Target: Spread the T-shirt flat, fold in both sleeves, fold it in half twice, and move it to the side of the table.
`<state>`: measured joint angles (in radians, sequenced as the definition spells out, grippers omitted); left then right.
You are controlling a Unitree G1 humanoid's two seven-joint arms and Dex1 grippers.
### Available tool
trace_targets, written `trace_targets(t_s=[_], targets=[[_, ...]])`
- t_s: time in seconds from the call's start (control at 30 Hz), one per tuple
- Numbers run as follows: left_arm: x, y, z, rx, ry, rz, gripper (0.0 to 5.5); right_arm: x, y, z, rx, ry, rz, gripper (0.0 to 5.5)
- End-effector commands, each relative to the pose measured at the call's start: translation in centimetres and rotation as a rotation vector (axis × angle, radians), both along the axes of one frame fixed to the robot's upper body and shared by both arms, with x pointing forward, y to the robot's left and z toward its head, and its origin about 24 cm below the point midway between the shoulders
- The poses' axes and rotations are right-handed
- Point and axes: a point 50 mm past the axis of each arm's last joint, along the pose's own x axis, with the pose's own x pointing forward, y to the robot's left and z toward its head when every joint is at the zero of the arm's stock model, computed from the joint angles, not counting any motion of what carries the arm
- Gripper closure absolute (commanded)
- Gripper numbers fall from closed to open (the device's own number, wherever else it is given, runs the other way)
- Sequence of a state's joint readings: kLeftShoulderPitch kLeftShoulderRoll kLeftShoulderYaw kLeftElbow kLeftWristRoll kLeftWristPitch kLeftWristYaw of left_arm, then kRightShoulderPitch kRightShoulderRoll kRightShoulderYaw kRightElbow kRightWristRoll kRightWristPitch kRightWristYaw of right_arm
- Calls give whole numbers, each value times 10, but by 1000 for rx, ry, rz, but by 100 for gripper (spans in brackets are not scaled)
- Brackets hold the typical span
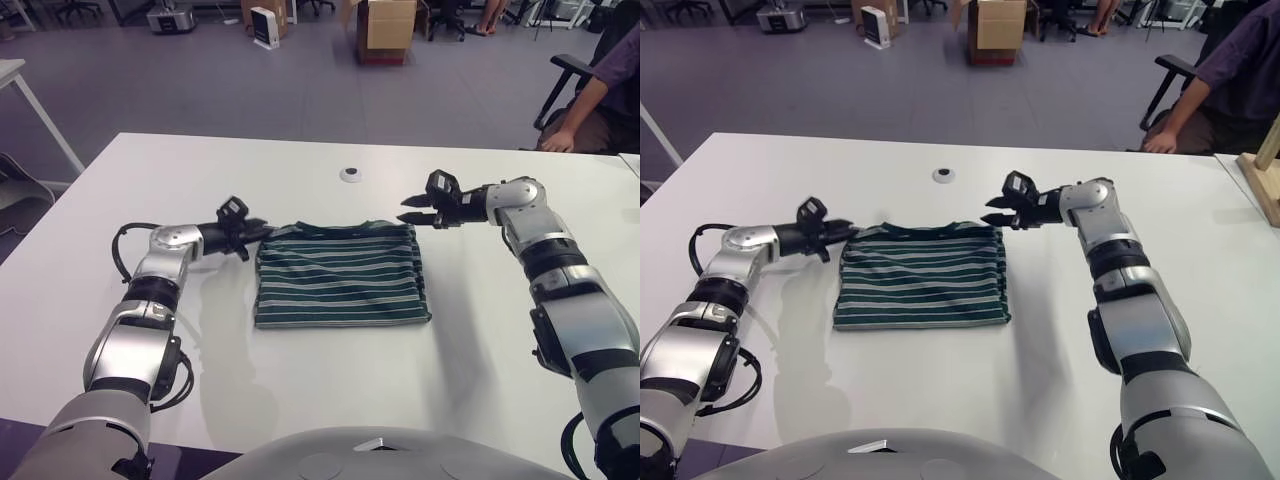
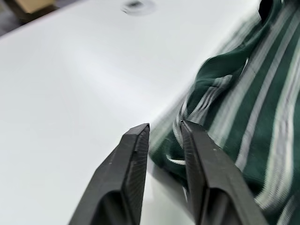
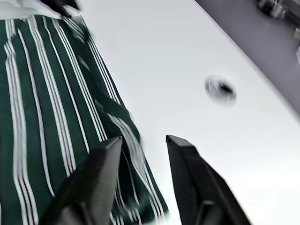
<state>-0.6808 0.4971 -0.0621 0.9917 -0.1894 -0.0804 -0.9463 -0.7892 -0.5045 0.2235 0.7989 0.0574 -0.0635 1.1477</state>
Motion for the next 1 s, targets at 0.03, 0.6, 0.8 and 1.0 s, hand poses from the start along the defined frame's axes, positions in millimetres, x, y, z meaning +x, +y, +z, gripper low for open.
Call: trace_targets(t_s=[0.03,0.6,0.8,1.0], targets=[[10,22,17,-201,-59,253,369,-51,71,-13,89,-37,227,351],[-42,-48,42,131,-411,146,284,-22,-46,-8,-498,-202,-45,351],[-55,-47,39,161,-391,95,284,-29,-34,-38,-380,8,-57,351],[-64,-49,44,210,-405,24,284,-57,54,-66,-307,61,259,351]])
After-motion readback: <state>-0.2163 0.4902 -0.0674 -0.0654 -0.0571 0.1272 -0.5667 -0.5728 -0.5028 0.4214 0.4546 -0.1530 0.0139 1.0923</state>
